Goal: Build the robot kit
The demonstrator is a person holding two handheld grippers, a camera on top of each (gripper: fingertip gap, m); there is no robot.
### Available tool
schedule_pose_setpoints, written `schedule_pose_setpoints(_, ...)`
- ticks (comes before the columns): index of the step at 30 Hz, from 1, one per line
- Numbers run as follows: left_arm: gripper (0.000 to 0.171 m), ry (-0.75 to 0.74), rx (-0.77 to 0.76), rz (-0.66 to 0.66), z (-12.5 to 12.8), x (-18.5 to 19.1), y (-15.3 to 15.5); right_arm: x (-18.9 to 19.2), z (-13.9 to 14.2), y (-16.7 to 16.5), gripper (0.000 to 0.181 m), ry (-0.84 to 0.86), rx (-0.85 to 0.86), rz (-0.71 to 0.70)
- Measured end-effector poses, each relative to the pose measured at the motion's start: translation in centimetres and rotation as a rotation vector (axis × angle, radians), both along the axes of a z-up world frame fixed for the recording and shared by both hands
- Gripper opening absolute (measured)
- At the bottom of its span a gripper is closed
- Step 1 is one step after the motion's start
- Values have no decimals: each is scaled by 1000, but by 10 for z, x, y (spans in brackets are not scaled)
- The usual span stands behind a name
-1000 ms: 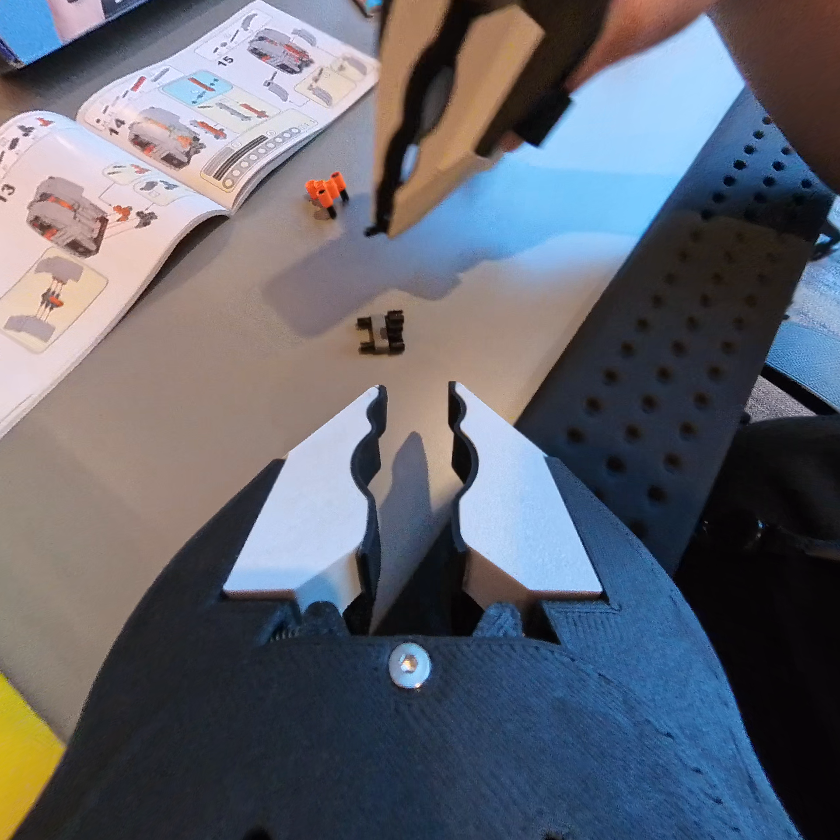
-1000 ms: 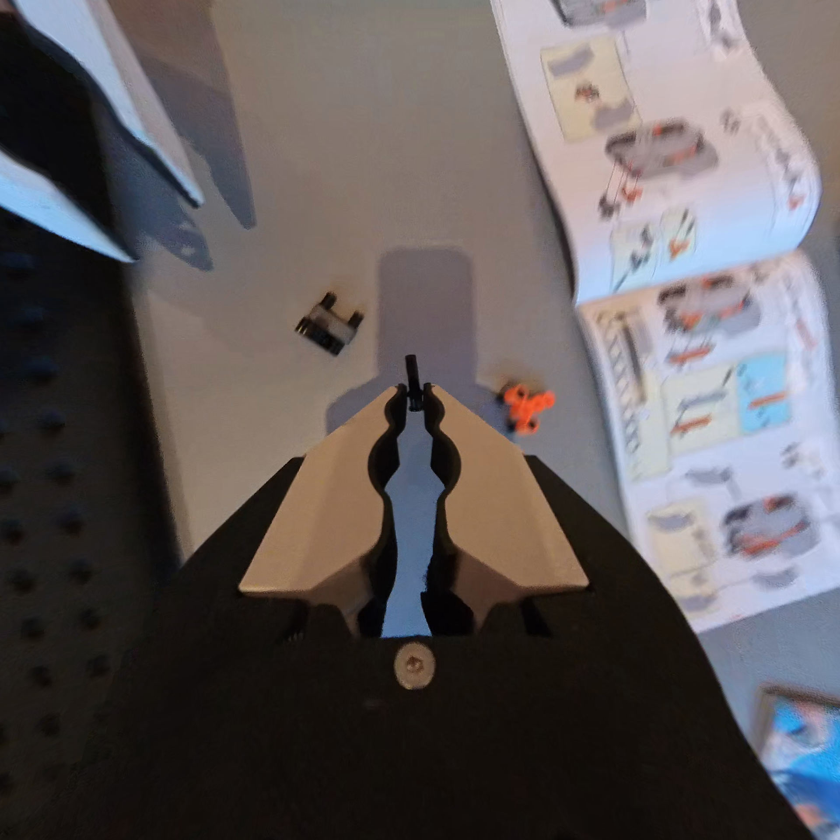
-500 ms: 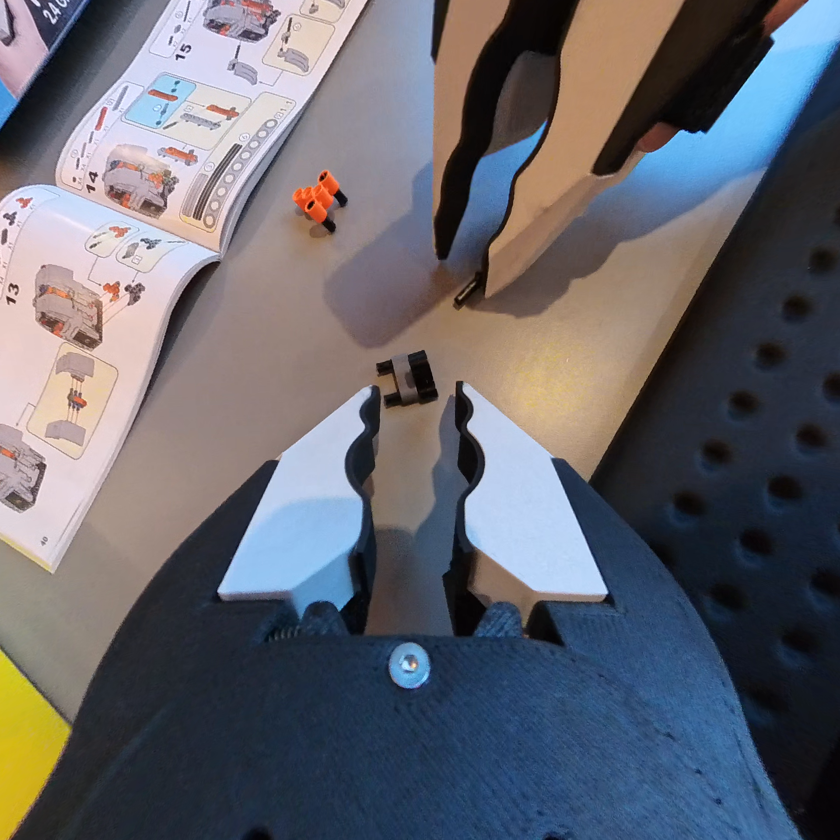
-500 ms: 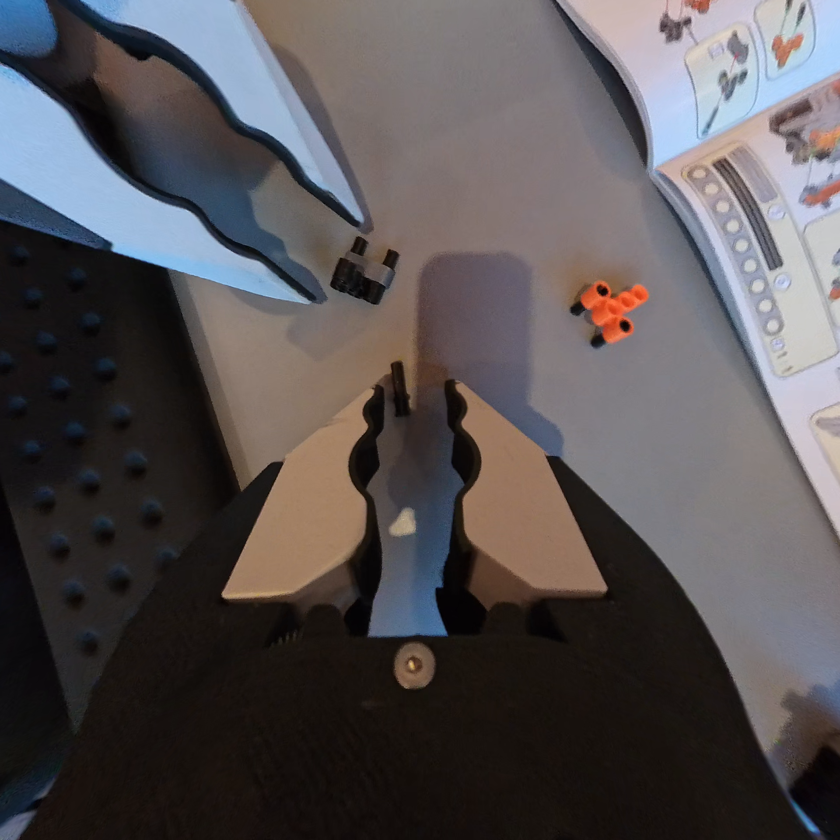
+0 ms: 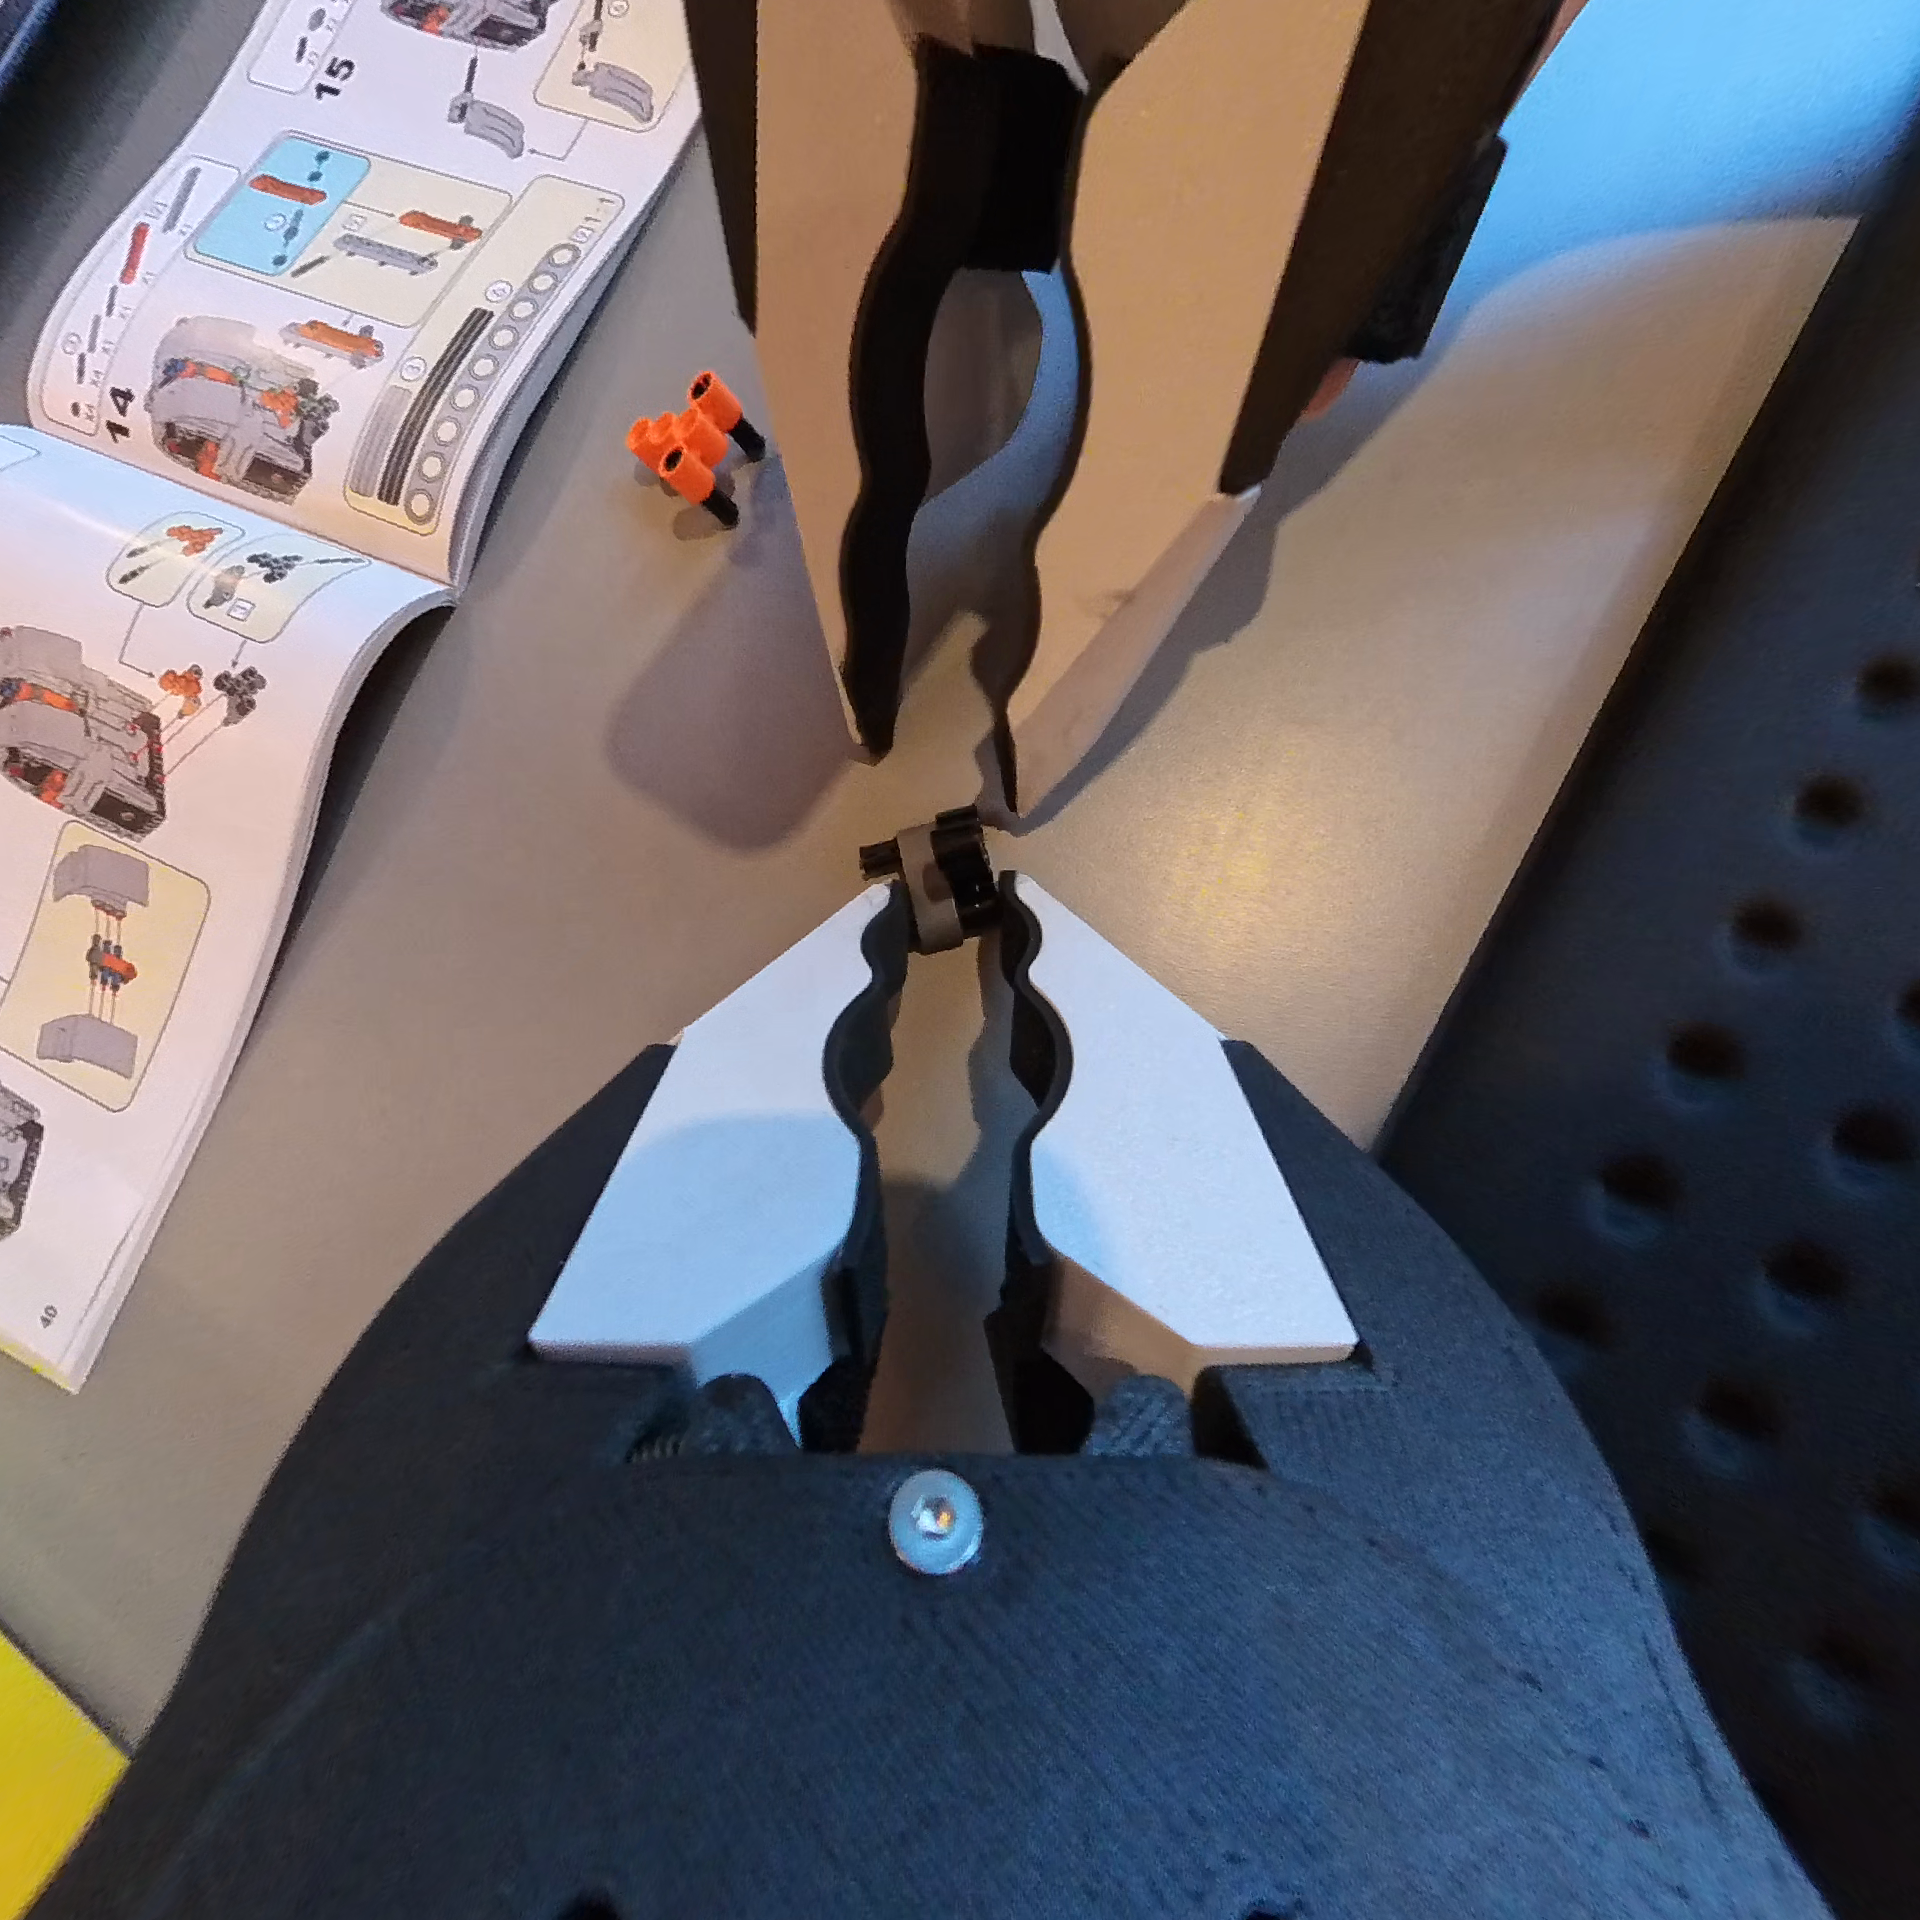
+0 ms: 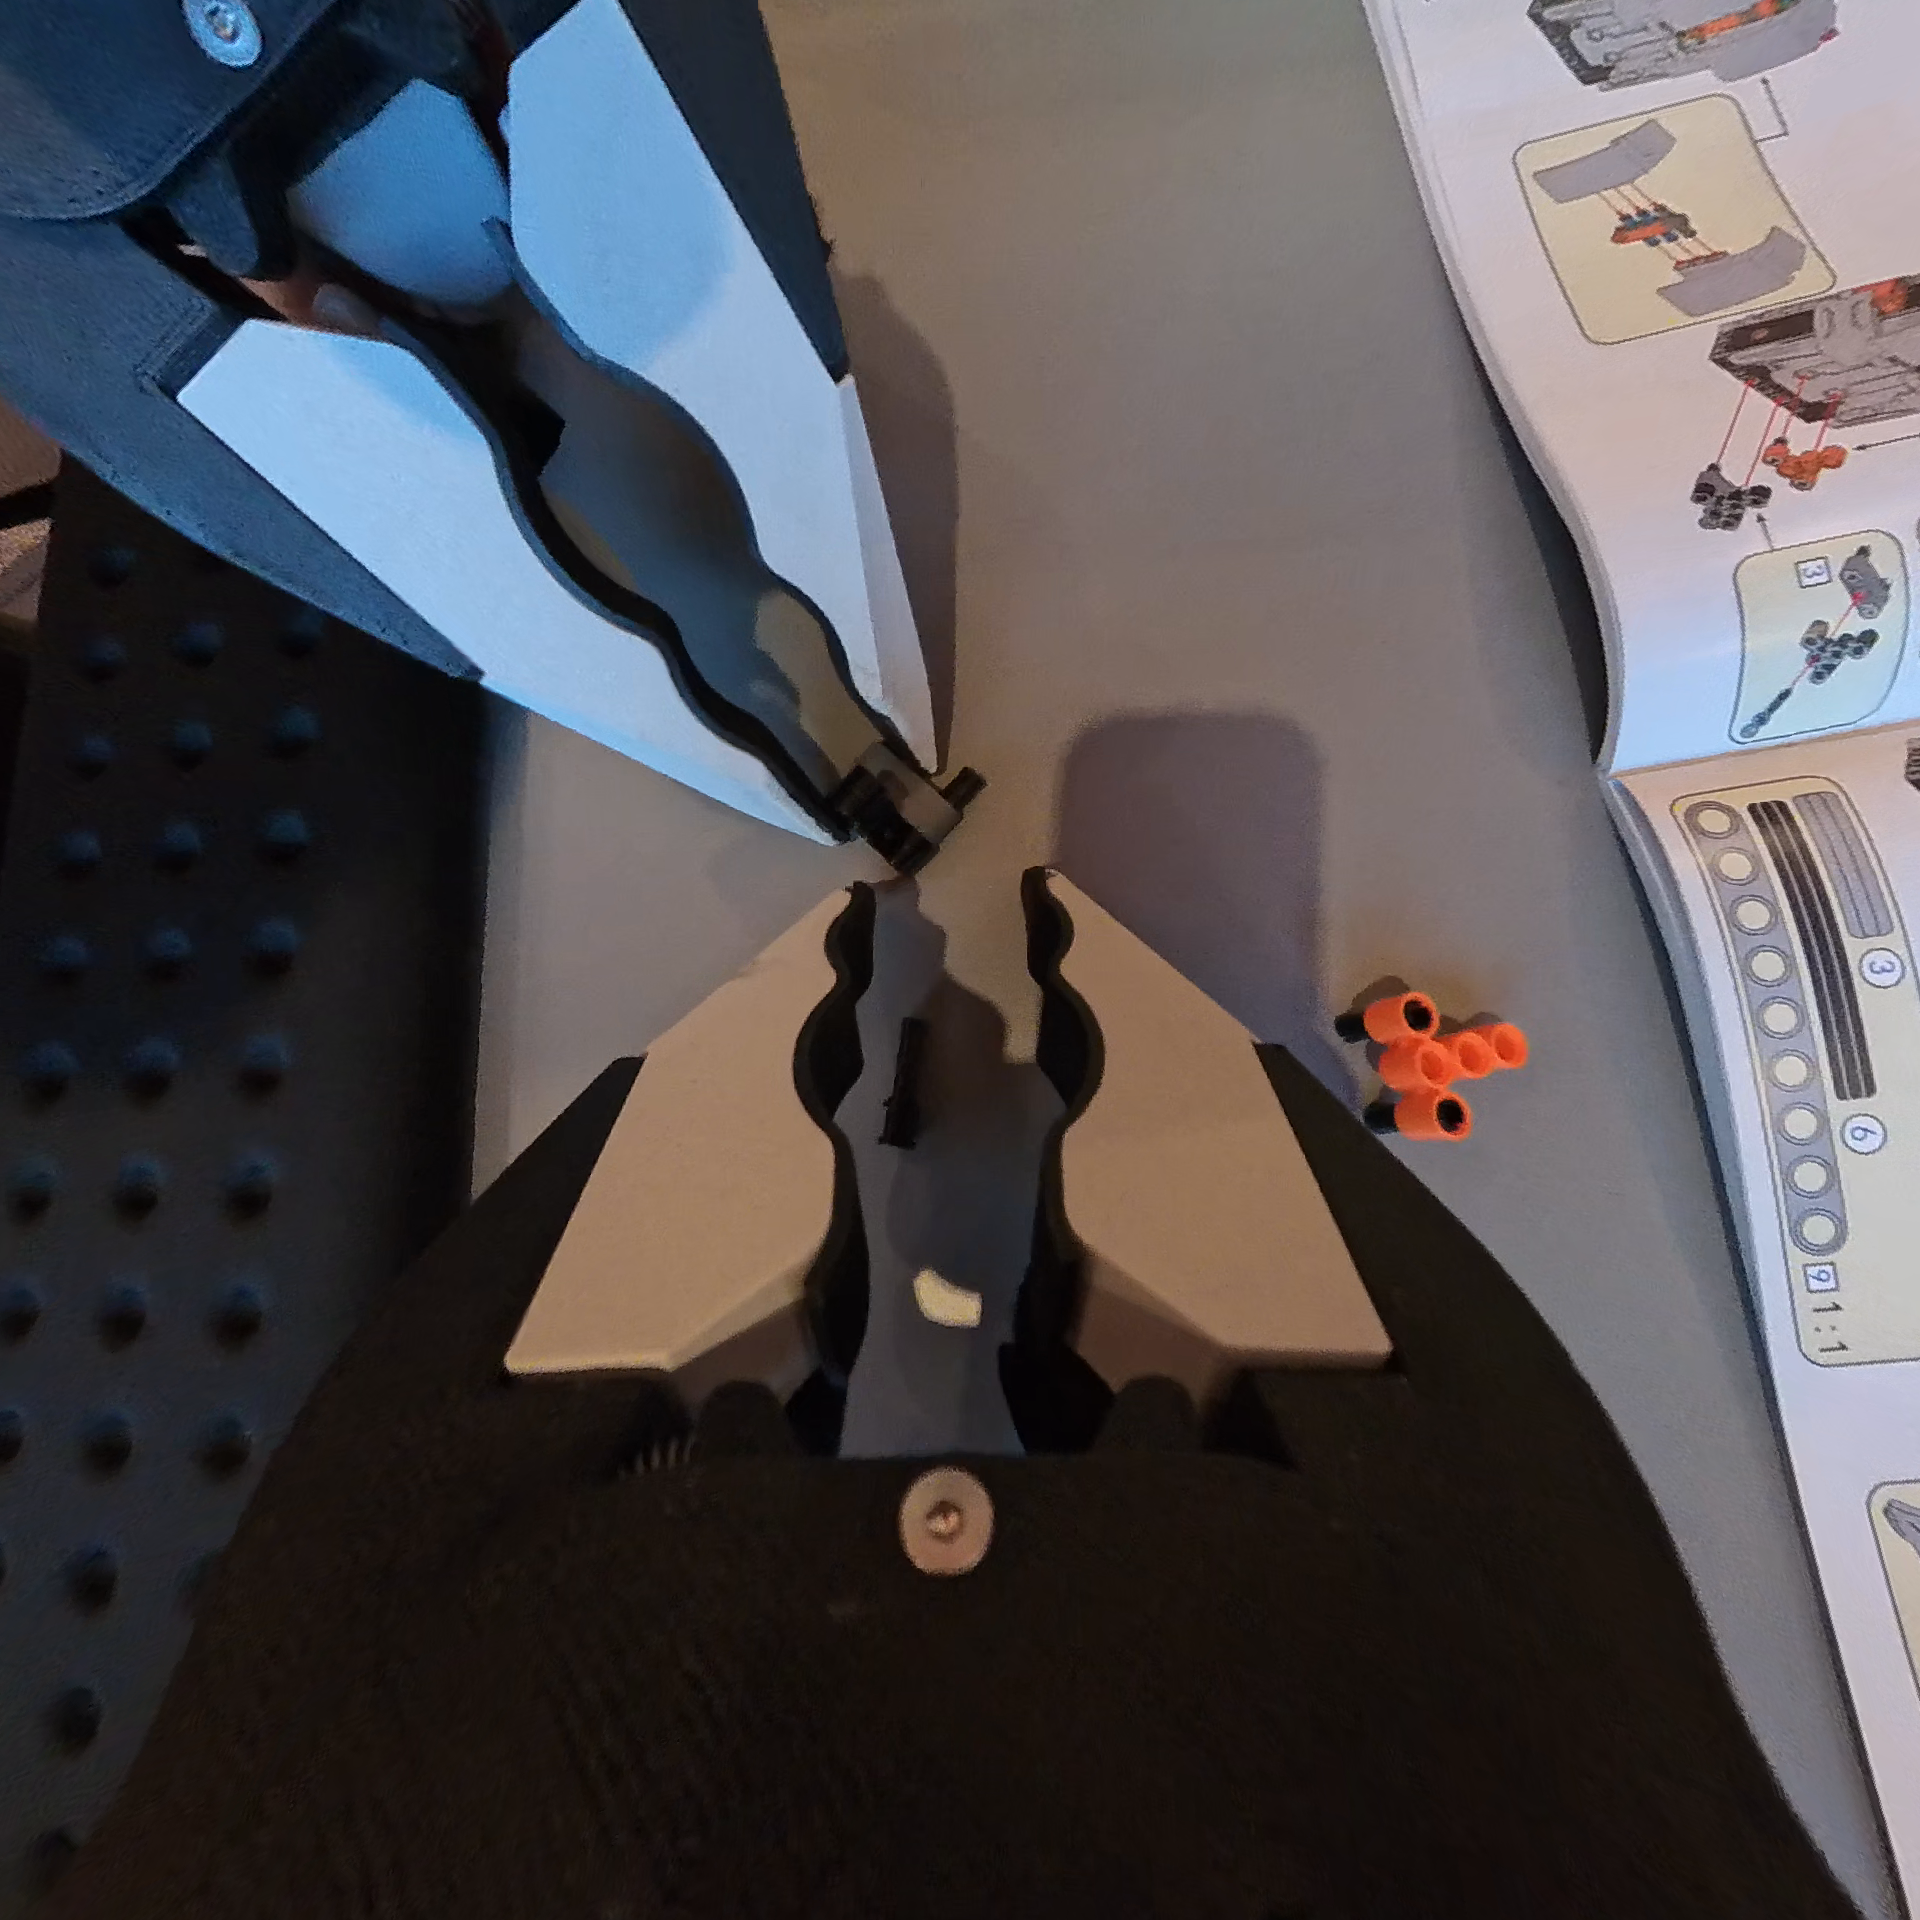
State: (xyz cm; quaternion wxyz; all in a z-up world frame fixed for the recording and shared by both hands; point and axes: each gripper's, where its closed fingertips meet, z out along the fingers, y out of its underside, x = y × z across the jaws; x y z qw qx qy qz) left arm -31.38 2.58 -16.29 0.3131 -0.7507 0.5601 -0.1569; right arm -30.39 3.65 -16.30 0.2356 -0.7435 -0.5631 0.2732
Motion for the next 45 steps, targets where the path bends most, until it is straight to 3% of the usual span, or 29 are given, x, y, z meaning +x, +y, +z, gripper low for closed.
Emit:
schedule_pose_setpoints(5, 13, -50, -86, 1, 1, 1, 1, 1, 1, -2, 28, 20, 39, 17)
schedule_pose_setpoints(10, 12, -197, -255, 12, 9, 3, -4, -1, 13, -2, 29, 91, 101, 28)
schedule_pose_setpoints(17, 13, -525, -755, -3, 42, 10, -24, 0, 44, -25, 29, 176, 339, 197)
schedule_pose_setpoints(22, 13, -564, -926, -9, 40, 7, -27, -5, 40, -27, 27, 162, 372, 209)
schedule_pose_setpoints(32, 13, -586, -1044, -37, 42, 12, -32, -7, 33, -33, 8, 144, 342, 246)
schedule_pose_setpoints(45, 13, -608, -1096, -53, 46, 13, -34, -5, 37, -37, 7, 147, 331, 245)
